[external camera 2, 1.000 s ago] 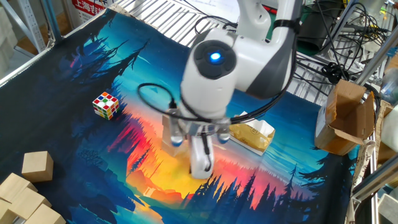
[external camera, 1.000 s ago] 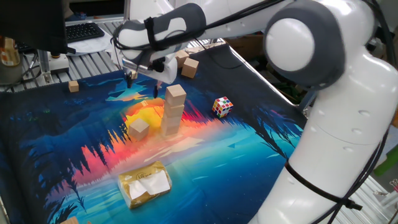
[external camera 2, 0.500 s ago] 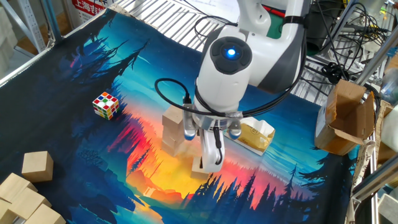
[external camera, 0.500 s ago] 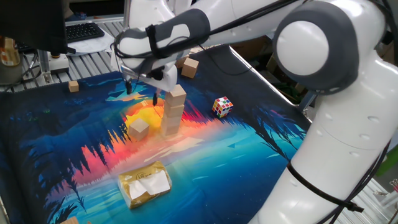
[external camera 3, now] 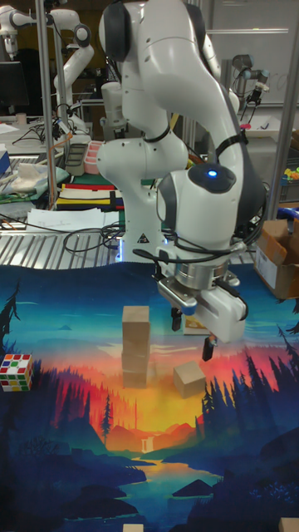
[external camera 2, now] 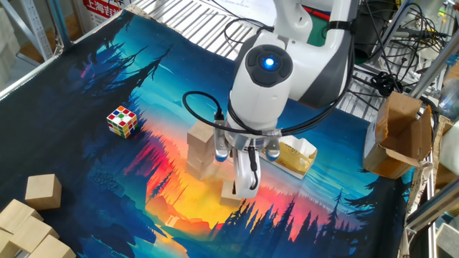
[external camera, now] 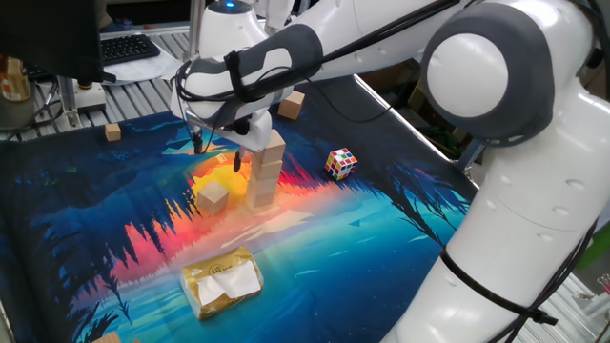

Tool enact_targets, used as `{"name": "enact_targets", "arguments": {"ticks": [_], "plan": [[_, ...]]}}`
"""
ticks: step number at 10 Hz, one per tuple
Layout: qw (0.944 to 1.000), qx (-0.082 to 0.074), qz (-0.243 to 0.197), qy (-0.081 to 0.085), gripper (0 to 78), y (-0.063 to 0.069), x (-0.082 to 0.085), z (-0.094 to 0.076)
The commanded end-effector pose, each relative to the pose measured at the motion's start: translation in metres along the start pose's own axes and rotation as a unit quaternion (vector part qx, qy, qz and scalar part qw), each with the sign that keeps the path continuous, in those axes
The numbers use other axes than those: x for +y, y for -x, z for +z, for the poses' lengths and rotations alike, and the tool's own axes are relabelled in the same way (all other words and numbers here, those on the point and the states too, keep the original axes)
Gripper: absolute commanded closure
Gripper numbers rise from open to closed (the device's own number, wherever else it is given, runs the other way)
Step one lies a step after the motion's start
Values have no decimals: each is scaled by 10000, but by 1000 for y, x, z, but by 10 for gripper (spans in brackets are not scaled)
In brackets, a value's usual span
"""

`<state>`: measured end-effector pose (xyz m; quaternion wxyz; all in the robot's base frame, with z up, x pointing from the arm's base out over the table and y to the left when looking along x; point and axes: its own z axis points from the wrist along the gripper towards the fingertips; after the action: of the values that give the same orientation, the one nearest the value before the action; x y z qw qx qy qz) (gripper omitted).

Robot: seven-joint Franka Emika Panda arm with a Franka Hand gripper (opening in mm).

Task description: Stack the blocks in a vertical line of five

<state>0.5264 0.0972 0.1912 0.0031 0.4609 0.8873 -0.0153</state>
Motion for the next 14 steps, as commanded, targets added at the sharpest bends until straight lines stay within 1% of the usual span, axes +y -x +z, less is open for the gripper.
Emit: {"name": "enact_targets", "arguments": {"ticks": [1,2,7,14], "plan": [[9999,-24,94,43,1,-6,-1,9],[9999,-35,121,61,1,-9,-3,15],[9998,-80,149,118,1,-13,-7,30],[9996,-114,200,190,1,-11,-5,47]]}}
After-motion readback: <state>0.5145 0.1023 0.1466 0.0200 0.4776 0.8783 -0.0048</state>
